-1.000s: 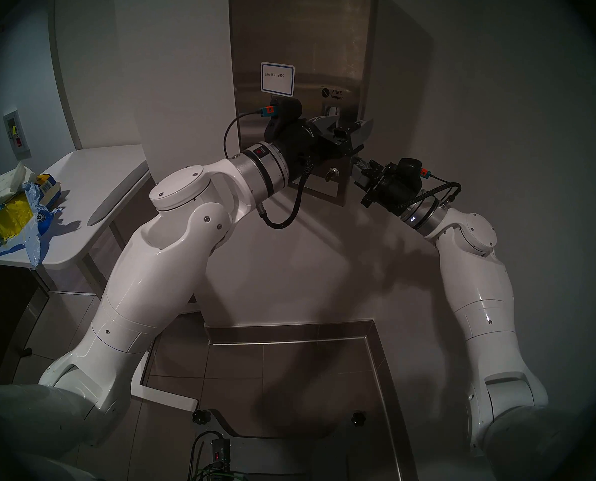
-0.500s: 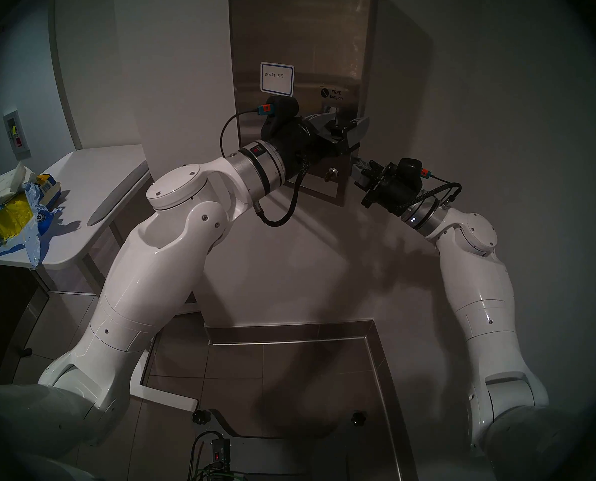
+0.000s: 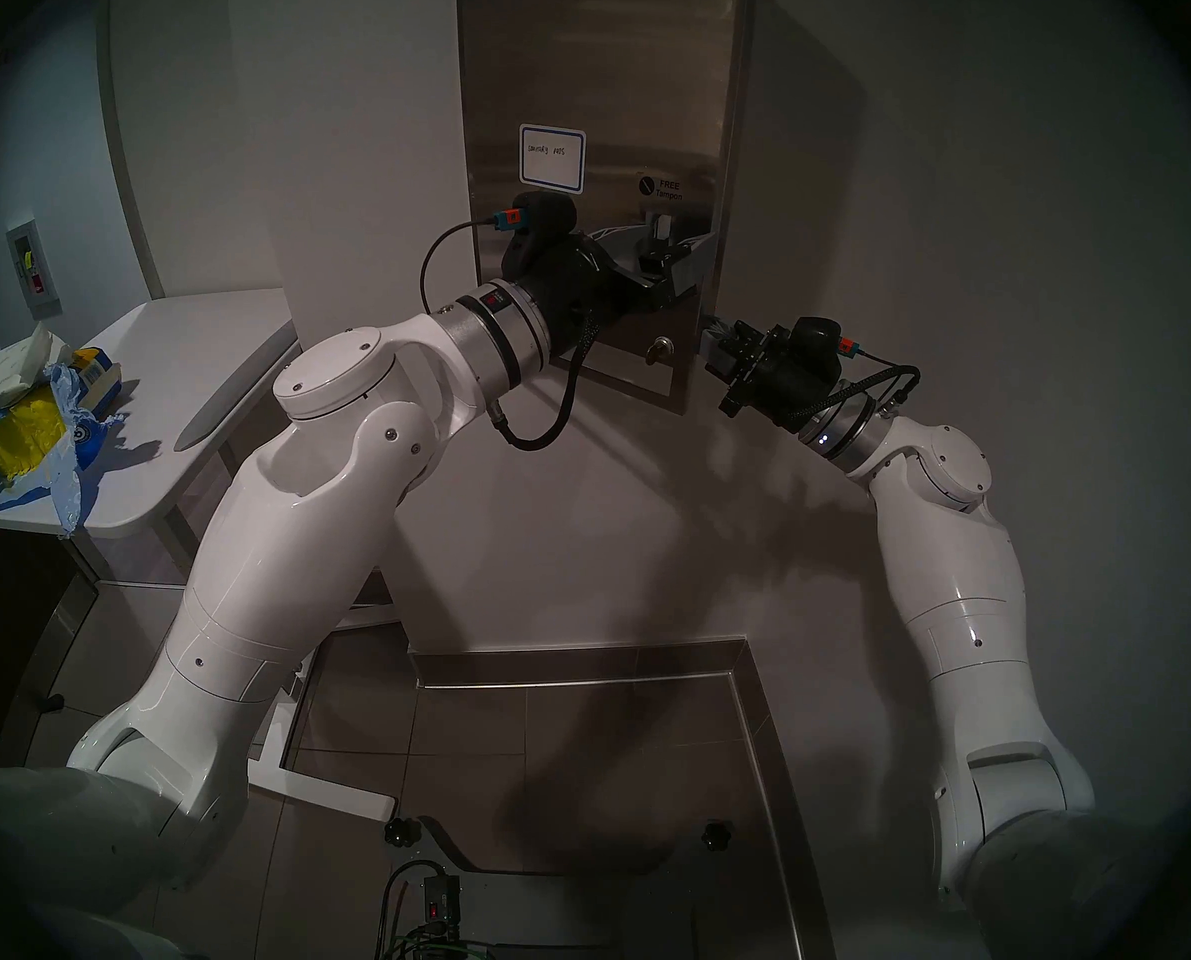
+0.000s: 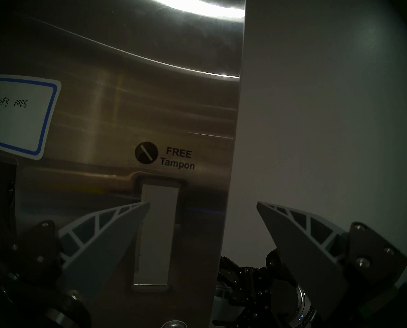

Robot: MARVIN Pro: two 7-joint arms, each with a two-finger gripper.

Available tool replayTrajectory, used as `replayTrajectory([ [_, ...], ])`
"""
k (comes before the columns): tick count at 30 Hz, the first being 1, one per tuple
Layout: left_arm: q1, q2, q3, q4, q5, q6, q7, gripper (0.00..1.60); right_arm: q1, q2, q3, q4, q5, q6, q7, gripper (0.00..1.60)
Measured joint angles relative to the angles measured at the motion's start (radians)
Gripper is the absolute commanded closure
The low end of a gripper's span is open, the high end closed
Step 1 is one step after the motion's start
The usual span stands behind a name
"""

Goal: Open the dispenser door, put the pads inside, close the door

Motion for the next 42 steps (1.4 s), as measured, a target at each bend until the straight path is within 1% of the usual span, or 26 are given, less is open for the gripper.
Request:
replayTrajectory([
  [9, 0.001, -0.023, 0.040, 0.004, 0.001, 0.003, 0.028, 0.00, 0.000, -0.001, 0.000, 0.000, 0.000, 0.000, -0.004, 1.60],
  [15, -0.002, -0.039, 0.064, 0.017, 0.017, 0.001, 0.062, 0.00, 0.000, -0.001, 0.000, 0.000, 0.000, 0.000, -0.006, 1.60],
  [30, 0.001, -0.049, 0.067, 0.002, 0.067, -0.005, 0.127, 0.00, 0.000, -0.001, 0.000, 0.000, 0.000, 0.000, -0.008, 1.60],
  [31, 0.001, -0.049, 0.067, 0.001, 0.069, -0.006, 0.129, 0.13, 0.000, -0.001, 0.000, 0.000, 0.000, 0.000, -0.008, 1.60],
  [32, 0.002, -0.049, 0.066, -0.002, 0.072, -0.006, 0.133, 0.81, 0.000, -0.001, 0.000, 0.000, 0.000, 0.000, -0.008, 1.60],
  [33, 0.002, -0.049, 0.066, -0.003, 0.074, -0.006, 0.134, 0.97, 0.000, -0.001, 0.000, 0.000, 0.000, 0.000, -0.008, 1.60],
  [34, 0.002, -0.049, 0.066, -0.004, 0.075, -0.007, 0.135, 1.21, 0.000, -0.001, 0.000, 0.000, 0.000, 0.000, -0.008, 1.60],
  [35, 0.002, -0.049, 0.066, -0.005, 0.076, -0.007, 0.136, 1.36, 0.000, -0.001, 0.000, 0.000, 0.000, 0.000, -0.008, 1.60],
  [36, 0.003, -0.048, 0.064, -0.006, 0.078, -0.007, 0.138, 1.60, 0.000, -0.001, 0.000, 0.000, 0.000, 0.000, -0.010, 1.60],
  [42, 0.009, -0.043, 0.049, -0.008, 0.085, -0.008, 0.143, 1.60, 0.000, 0.000, 0.003, 0.002, 0.000, 0.000, -0.017, 1.60],
])
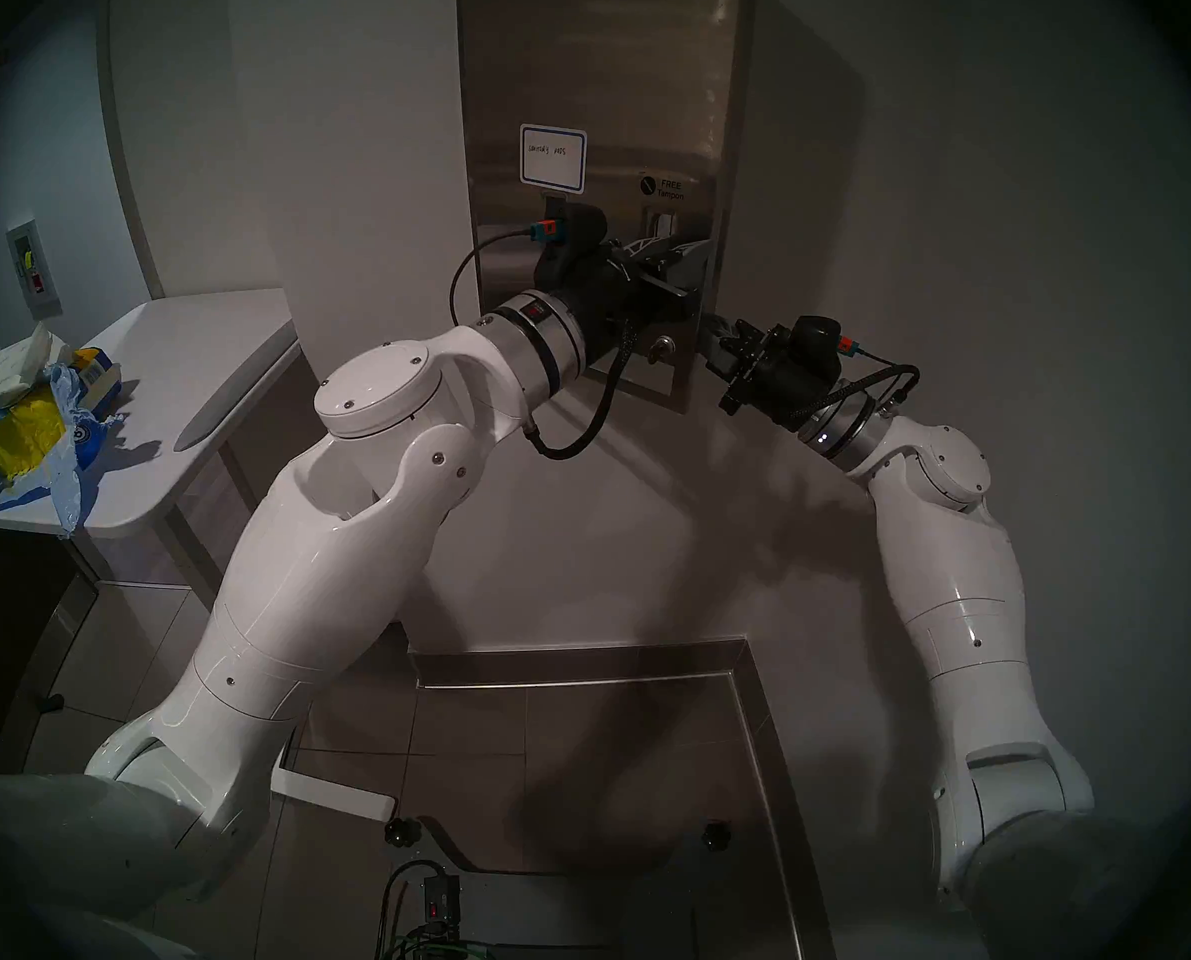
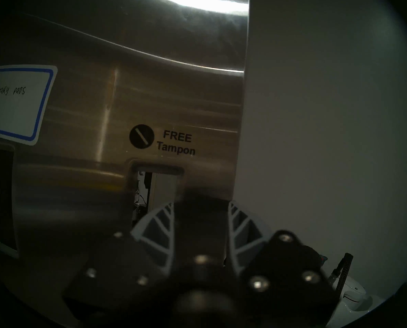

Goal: Open the dispenser door, put the pads inside, close the door

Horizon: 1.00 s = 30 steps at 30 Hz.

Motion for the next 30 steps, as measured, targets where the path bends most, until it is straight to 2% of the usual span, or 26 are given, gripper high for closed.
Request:
replayTrajectory([
  [8, 0.006, 0.005, -0.010, -0.003, -0.002, -0.001, 0.000, 1.60, 0.000, 0.000, 0.000, -0.001, 0.000, 0.000, 0.007, 1.60],
  [10, 0.008, 0.005, -0.011, -0.005, -0.003, -0.001, 0.000, 1.37, 0.000, 0.000, 0.000, -0.001, 0.000, 0.000, 0.009, 1.60],
  [11, 0.008, 0.006, -0.011, -0.006, -0.003, -0.001, 0.000, 1.14, 0.000, 0.000, 0.000, -0.001, 0.000, 0.000, 0.010, 1.60],
  [14, 0.009, 0.008, -0.010, -0.008, -0.007, -0.001, -0.004, 0.98, 0.000, 0.000, 0.000, -0.001, 0.000, 0.000, 0.013, 1.60],
  [16, 0.009, 0.010, -0.009, -0.010, -0.009, -0.001, -0.008, 0.81, 0.000, 0.000, 0.000, -0.001, 0.000, 0.000, 0.015, 1.60],
  [17, 0.010, 0.011, -0.008, -0.012, -0.011, -0.001, -0.011, 0.32, 0.000, 0.000, 0.000, -0.001, 0.000, 0.000, 0.016, 1.60],
  [19, 0.011, 0.012, -0.004, -0.017, -0.015, -0.001, -0.018, 0.04, 0.000, -0.001, 0.000, -0.001, 0.000, 0.000, 0.018, 1.60],
  [30, 0.011, 0.009, 0.018, -0.033, -0.030, 0.001, -0.042, 0.00, 0.000, -0.002, 0.000, -0.002, 0.000, 0.000, 0.021, 1.60],
])
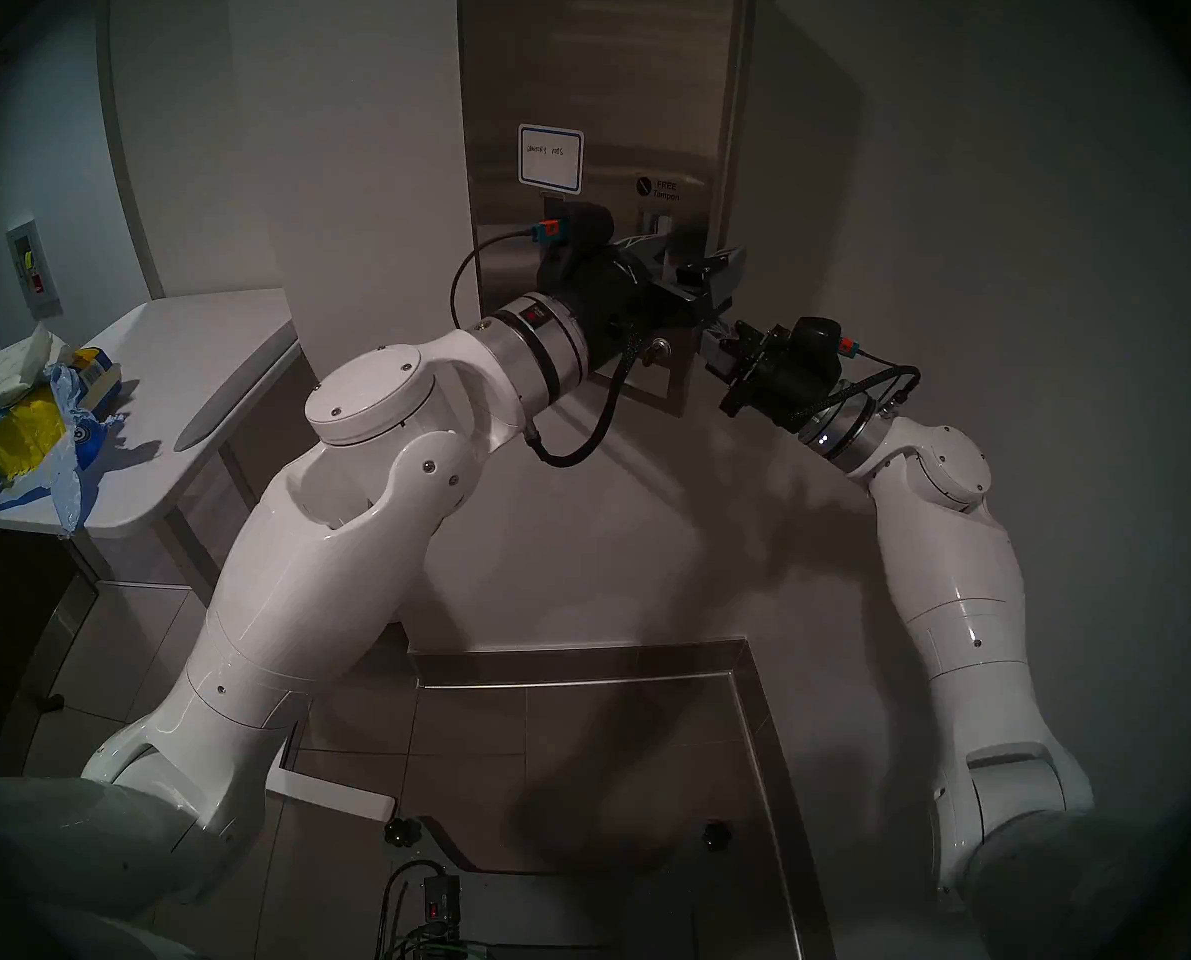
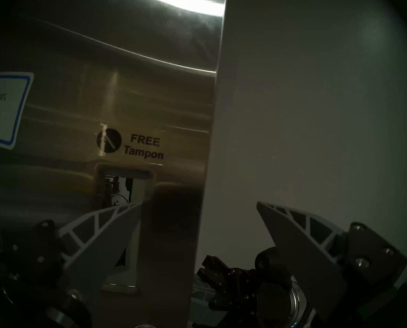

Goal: Open the dispenser door, put the pads inside, close the door

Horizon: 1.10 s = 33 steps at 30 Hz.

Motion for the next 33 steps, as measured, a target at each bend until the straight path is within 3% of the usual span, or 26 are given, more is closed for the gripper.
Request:
replayTrajectory([
  [26, -0.016, -0.033, 0.041, 0.029, 0.047, 0.018, 0.077, 0.00, 0.000, -0.001, 0.000, -0.001, 0.000, 0.000, -0.008, 1.60],
  [27, -0.017, -0.034, 0.041, 0.030, 0.048, 0.019, 0.080, 0.19, 0.000, -0.001, 0.000, -0.001, 0.000, 0.000, -0.008, 1.60],
  [29, -0.017, -0.035, 0.041, 0.031, 0.049, 0.019, 0.083, 0.20, 0.000, -0.001, 0.000, -0.001, 0.000, 0.000, -0.009, 1.60],
  [31, -0.019, -0.037, 0.041, 0.033, 0.051, 0.020, 0.088, 0.52, 0.000, -0.001, 0.000, -0.001, 0.000, 0.000, -0.009, 1.60],
  [33, -0.019, -0.038, 0.041, 0.035, 0.053, 0.020, 0.092, 0.55, 0.000, -0.001, 0.000, -0.001, 0.000, 0.000, -0.009, 1.60],
])
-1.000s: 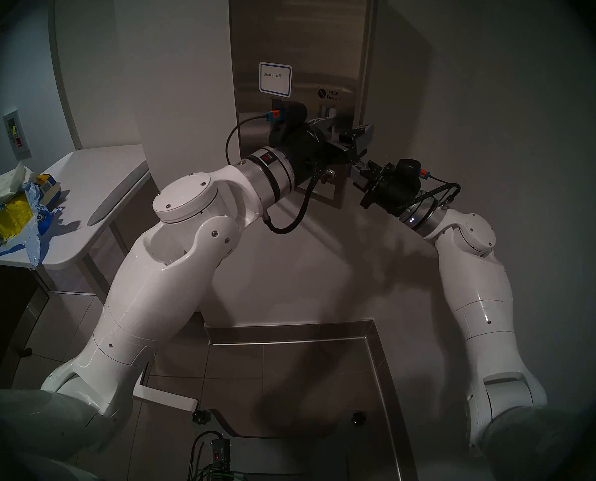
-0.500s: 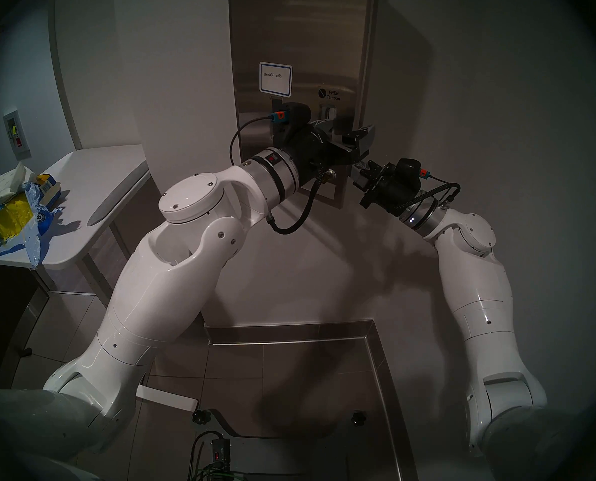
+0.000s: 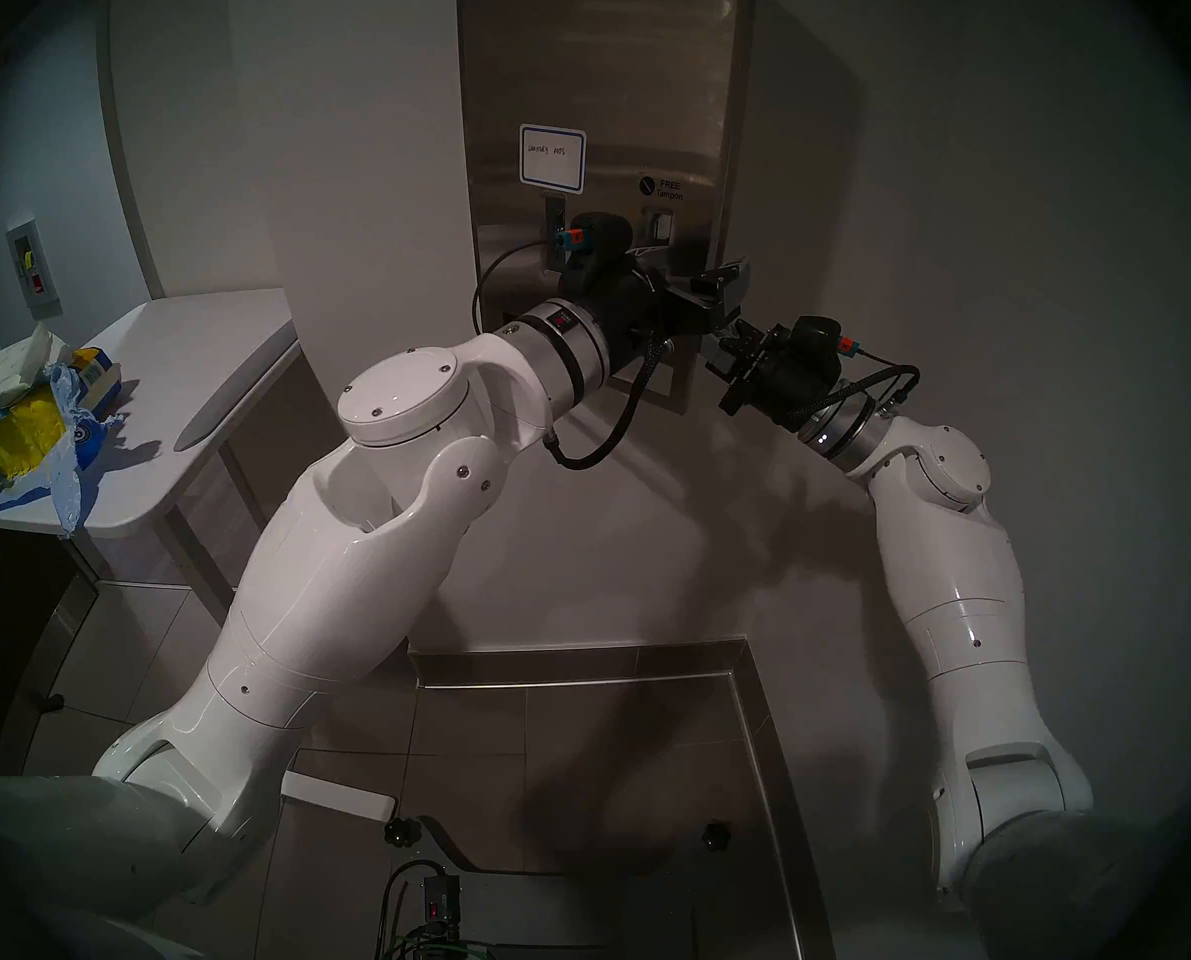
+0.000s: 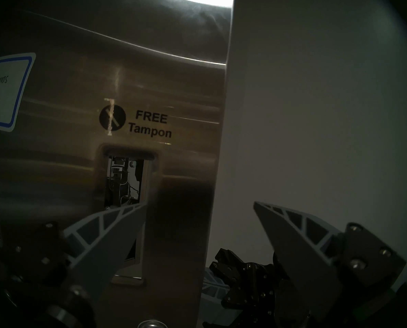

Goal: Open the dispenser door, put the pads inside, close the door

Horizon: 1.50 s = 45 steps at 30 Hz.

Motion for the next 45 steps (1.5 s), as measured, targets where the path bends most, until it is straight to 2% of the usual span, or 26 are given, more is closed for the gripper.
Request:
replayTrajectory([
  [9, -0.005, -0.001, -0.008, 0.013, 0.006, 0.000, 0.003, 0.67, 0.000, 0.000, 0.000, 0.000, 0.000, 0.000, 0.000, 1.60],
  [11, -0.006, -0.001, -0.010, 0.015, 0.006, 0.000, 0.000, 0.86, 0.000, 0.000, 0.000, 0.000, 0.000, 0.000, -0.001, 1.60],
  [12, -0.006, -0.001, -0.010, 0.016, 0.005, 0.000, -0.001, 0.93, 0.000, 0.000, 0.000, 0.000, 0.000, 0.000, -0.001, 1.60],
  [13, -0.006, -0.001, -0.011, 0.017, 0.005, 0.000, -0.002, 0.93, 0.000, 0.000, 0.000, 0.000, 0.000, 0.000, -0.002, 1.60],
  [15, -0.007, -0.001, -0.012, 0.018, 0.003, 0.000, -0.004, 1.09, 0.000, 0.000, 0.000, 0.000, 0.000, 0.000, -0.003, 1.60],
  [16, -0.007, -0.001, -0.012, 0.018, 0.003, 0.000, -0.005, 1.26, 0.000, 0.000, 0.000, 0.000, 0.000, 0.000, -0.003, 1.60],
  [18, -0.007, -0.001, -0.013, 0.020, 0.001, 0.000, -0.008, 1.48, 0.000, 0.000, 0.000, 0.000, 0.000, 0.000, -0.004, 1.60],
  [20, -0.007, -0.001, -0.015, 0.021, 0.001, -0.001, -0.010, 1.60, 0.000, 0.000, 0.001, 0.001, 0.000, 0.000, -0.005, 1.60],
  [45, -0.007, -0.001, -0.025, 0.029, -0.004, -0.003, -0.031, 1.60, 0.000, 0.001, 0.001, 0.001, -0.007, 0.000, -0.018, 1.60],
])
